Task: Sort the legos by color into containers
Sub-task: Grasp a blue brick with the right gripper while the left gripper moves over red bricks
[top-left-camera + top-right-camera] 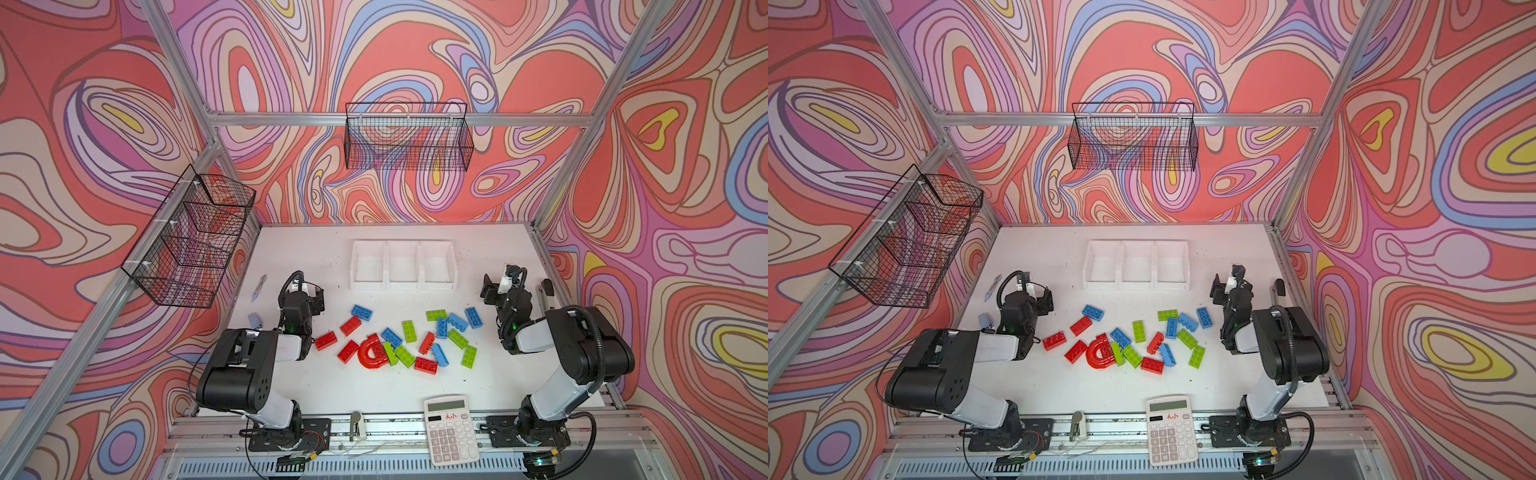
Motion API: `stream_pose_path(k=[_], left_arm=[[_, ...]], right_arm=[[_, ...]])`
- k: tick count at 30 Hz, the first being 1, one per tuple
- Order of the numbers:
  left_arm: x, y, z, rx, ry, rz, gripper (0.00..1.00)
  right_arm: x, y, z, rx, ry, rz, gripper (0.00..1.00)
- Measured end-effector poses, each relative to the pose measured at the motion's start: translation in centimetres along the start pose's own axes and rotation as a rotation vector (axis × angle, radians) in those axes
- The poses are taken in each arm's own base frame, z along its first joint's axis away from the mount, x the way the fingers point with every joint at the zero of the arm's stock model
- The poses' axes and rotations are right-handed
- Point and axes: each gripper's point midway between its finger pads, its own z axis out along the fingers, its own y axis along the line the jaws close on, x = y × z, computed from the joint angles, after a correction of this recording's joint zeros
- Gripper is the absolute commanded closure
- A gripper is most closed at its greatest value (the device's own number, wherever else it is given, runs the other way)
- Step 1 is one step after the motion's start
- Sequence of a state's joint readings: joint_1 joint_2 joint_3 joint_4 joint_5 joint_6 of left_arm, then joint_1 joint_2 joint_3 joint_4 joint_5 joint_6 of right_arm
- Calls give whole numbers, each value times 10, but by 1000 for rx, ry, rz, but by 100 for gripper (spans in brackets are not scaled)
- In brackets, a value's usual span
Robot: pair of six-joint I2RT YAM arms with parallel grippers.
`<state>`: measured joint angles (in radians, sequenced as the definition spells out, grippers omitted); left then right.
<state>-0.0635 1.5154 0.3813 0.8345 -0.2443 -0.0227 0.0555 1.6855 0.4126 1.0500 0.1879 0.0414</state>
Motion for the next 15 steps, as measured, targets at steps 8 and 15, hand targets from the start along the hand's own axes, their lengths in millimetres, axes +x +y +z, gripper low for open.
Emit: stream_pose_path(k=[8,15], left_arm=[[-130,4,-37,-42,-141,-155,23],[-130,-43,-76,112,-32,-216,21]], right_arm=[[-78,5,5,26,60,109,31],[-29,25,-47,-74,336,220,30]])
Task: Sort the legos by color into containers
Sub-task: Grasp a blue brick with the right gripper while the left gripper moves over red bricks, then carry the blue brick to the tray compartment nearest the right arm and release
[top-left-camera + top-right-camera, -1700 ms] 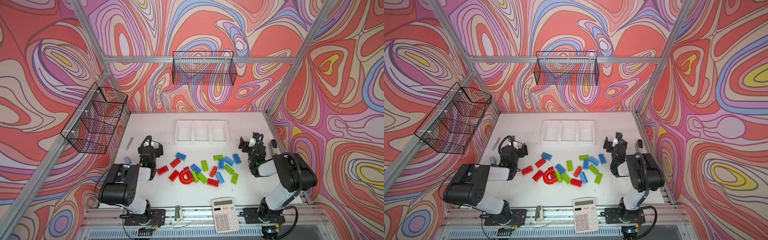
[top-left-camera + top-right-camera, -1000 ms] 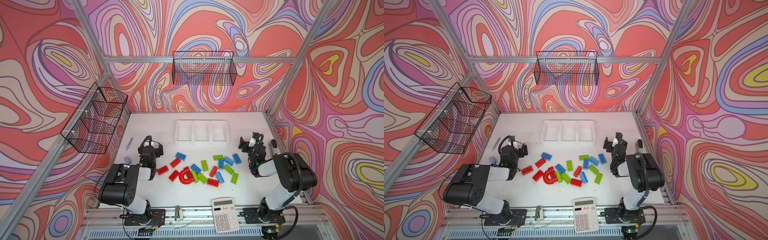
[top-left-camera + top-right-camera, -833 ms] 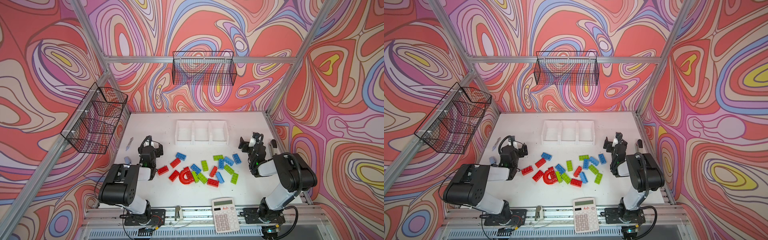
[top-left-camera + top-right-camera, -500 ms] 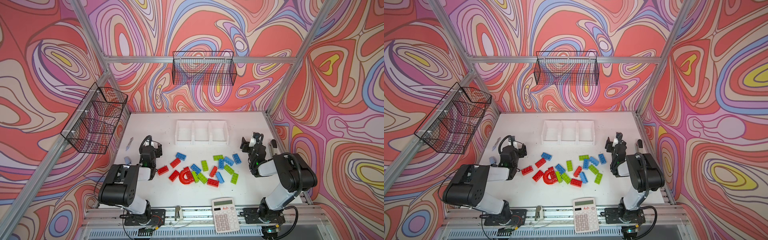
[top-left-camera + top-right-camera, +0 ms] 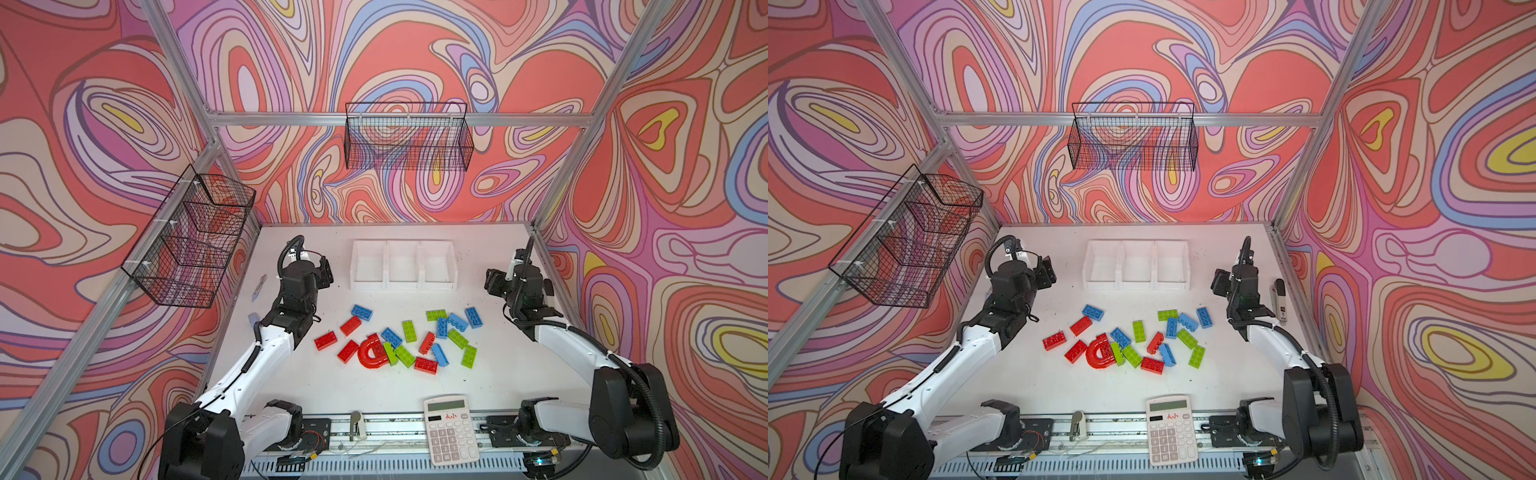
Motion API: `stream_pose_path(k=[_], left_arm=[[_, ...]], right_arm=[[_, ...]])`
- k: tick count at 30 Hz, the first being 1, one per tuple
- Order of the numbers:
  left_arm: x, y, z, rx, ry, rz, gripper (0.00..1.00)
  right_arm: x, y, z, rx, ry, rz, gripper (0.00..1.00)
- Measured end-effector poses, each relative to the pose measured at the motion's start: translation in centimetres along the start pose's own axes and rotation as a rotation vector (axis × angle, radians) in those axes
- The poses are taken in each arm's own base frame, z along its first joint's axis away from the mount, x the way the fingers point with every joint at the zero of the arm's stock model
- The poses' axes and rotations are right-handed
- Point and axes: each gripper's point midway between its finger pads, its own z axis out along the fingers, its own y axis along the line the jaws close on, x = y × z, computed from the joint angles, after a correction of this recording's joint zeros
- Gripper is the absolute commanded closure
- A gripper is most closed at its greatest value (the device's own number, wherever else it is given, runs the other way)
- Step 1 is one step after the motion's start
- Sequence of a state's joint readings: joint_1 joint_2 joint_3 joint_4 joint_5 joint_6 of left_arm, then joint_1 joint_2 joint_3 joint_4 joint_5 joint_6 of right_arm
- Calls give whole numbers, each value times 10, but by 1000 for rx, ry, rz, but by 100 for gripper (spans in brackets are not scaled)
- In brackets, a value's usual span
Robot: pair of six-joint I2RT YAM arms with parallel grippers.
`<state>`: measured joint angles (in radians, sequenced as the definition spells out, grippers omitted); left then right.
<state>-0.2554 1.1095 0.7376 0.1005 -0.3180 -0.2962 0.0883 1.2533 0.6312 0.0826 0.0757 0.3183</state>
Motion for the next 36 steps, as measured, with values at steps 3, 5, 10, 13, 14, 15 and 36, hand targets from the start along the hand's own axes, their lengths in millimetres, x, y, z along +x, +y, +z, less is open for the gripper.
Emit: stream_pose_path(k=[3,5,10,13,14,15,36], left_arm=[[40,9,-9,-7,108,-25,22],[67,18,-13,-26,179,-29,22],[101,27,-21,-49,295,-36,22],[103,26,-21,-47,306,-48,22],[104,26,-22,-45,308,-51,22],[104,26,-22,-43,310,-55,22],[123,27,-22,-54,381,-62,22]], right_arm=[[46,-2,-11,-8,147,36,28],[71,-1,-16,-9,228,51,26],[106,9,-22,-28,360,44,22],[117,10,-22,-25,399,30,21],[120,10,-21,-22,409,28,21],[123,9,-19,-16,422,26,21],[138,11,16,55,522,-32,70]])
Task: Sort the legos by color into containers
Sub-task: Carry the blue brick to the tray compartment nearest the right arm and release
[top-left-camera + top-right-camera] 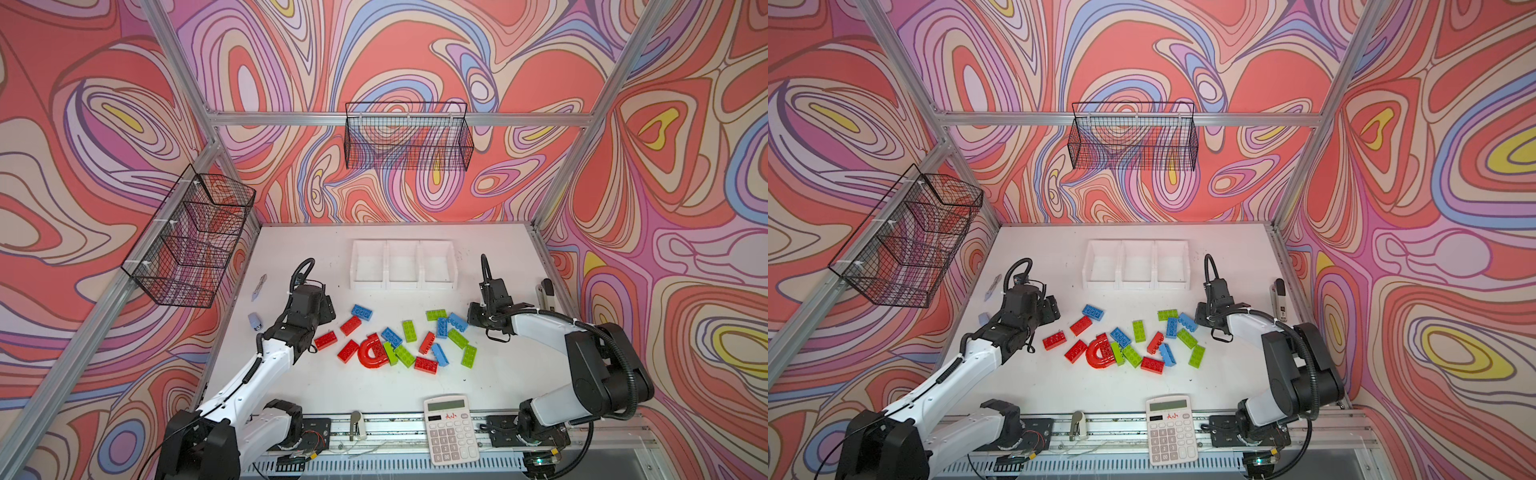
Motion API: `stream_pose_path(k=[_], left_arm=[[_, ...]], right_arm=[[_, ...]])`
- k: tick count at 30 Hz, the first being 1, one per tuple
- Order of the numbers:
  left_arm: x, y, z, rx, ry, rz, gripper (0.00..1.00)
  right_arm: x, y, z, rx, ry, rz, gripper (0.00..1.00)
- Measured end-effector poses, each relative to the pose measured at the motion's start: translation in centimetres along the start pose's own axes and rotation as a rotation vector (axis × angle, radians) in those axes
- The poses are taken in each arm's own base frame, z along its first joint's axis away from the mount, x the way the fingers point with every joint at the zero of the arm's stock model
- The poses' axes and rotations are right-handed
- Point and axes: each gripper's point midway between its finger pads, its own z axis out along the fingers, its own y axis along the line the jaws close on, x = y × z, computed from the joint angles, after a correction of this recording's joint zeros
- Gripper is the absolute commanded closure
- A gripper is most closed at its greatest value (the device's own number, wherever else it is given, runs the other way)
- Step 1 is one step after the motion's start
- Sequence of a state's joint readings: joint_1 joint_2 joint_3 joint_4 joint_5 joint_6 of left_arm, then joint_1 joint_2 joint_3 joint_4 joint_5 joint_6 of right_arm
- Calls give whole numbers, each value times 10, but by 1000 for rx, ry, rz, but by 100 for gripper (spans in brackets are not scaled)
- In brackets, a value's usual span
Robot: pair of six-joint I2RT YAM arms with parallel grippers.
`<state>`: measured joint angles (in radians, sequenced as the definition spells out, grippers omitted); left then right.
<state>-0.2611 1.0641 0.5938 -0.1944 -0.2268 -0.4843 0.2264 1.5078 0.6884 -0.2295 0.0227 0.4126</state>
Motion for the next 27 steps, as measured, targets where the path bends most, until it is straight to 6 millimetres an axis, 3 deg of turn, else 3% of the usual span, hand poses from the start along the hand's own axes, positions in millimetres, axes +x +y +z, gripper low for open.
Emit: stream_pose_path(k=[4,7,12,15,19,24,27], left_arm=[[17,2,0,-6,81,5,22],[28,6,-3,-17,138,10,22],[39,11,-7,-28,175,-21,24],[53,17,-7,-41,202,-43,24],[73,27,-5,-75,253,-55,23],[75,27,-5,-78,262,-60,22],[80,28,-3,-84,283,-55,21]], right_arm=[[-15,8,-7,-8,-14,-15,71],[-40,23,-18,-31,-61,-38,71],[-101,79,-46,-138,-199,-96,71],[-132,116,-53,-216,-268,-121,70],[-152,146,-35,-273,-290,-125,69],[-151,154,10,-274,-245,-111,66],[-148,155,31,-269,-219,-97,59]])
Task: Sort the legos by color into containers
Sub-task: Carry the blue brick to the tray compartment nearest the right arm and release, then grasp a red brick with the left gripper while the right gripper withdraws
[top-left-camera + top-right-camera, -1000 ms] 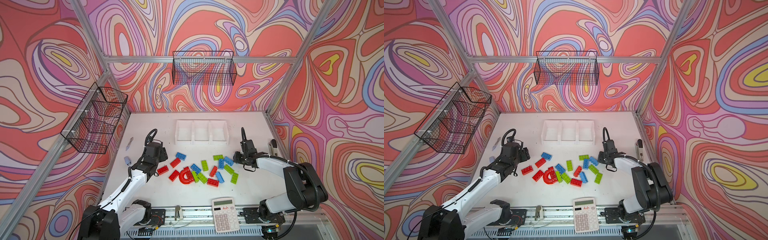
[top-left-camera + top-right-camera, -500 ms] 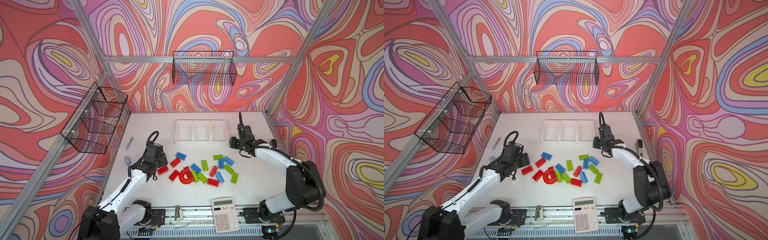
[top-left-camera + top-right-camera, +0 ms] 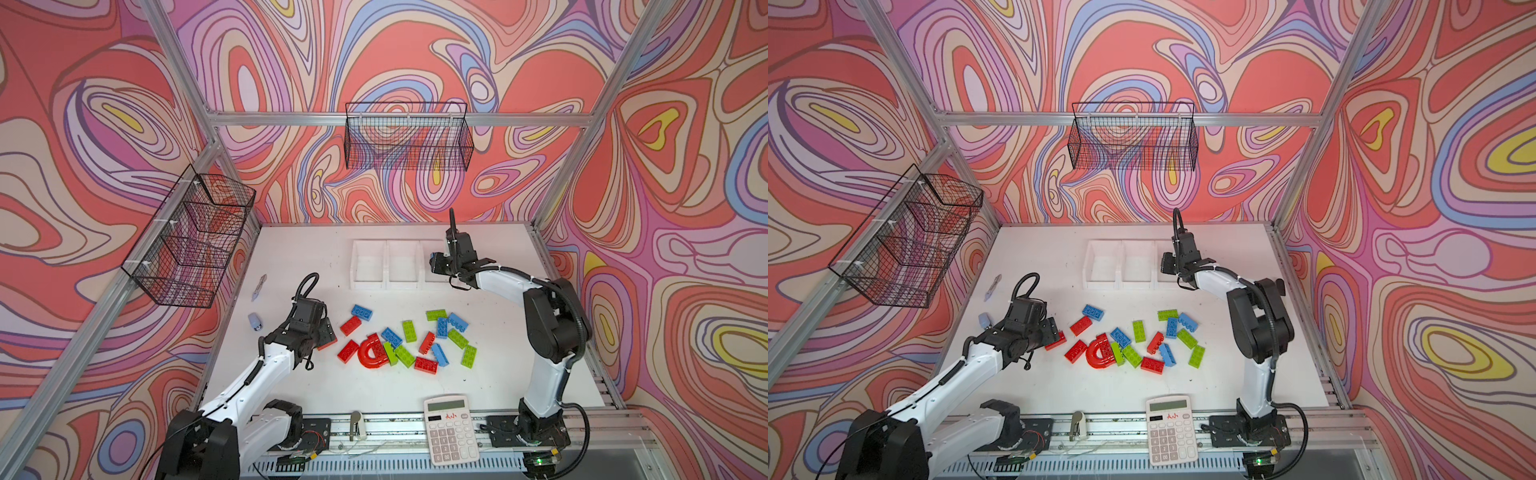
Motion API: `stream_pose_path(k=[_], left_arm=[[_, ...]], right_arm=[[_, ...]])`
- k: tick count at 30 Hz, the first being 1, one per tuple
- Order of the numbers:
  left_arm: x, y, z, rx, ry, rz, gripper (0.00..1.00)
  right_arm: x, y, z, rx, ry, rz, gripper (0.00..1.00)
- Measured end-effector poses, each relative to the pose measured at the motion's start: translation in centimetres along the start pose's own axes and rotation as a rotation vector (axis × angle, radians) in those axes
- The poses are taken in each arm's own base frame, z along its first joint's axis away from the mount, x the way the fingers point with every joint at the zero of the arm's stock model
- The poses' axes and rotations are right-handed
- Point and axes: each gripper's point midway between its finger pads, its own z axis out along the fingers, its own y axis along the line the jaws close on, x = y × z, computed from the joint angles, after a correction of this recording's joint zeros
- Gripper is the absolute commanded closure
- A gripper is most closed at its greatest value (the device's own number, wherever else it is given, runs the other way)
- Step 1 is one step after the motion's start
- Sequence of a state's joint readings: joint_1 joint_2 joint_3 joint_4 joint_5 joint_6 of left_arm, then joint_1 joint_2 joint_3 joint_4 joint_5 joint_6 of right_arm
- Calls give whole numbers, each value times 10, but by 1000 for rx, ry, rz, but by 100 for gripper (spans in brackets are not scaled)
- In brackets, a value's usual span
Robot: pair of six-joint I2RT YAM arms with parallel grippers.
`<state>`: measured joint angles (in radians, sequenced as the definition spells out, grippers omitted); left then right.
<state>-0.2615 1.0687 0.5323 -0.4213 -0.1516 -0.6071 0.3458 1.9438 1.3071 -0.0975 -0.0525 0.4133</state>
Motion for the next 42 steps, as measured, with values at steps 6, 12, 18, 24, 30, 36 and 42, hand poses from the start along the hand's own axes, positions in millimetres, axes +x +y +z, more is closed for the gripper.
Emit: stream_pose_path(k=[6,12,18,24,30,36,42], left_arm=[[9,0,8,-8,49,8,19],[11,-4,11,2,74,11,19],[13,-10,12,30,88,10,20],[19,-16,16,43,114,18,21],[22,-25,20,79,132,-16,25],[25,-34,20,108,143,-39,31],[33,-33,22,107,154,-54,33]], right_arm=[[4,0,15,-11,8,29,37],[-9,5,12,-27,-29,32,33],[-27,13,-13,-42,-85,11,33],[-50,23,-59,-68,-171,-13,32],[-57,24,-94,-64,-232,-28,32],[-44,16,-93,-42,-209,-31,33],[-38,13,-91,-33,-194,-31,33]])
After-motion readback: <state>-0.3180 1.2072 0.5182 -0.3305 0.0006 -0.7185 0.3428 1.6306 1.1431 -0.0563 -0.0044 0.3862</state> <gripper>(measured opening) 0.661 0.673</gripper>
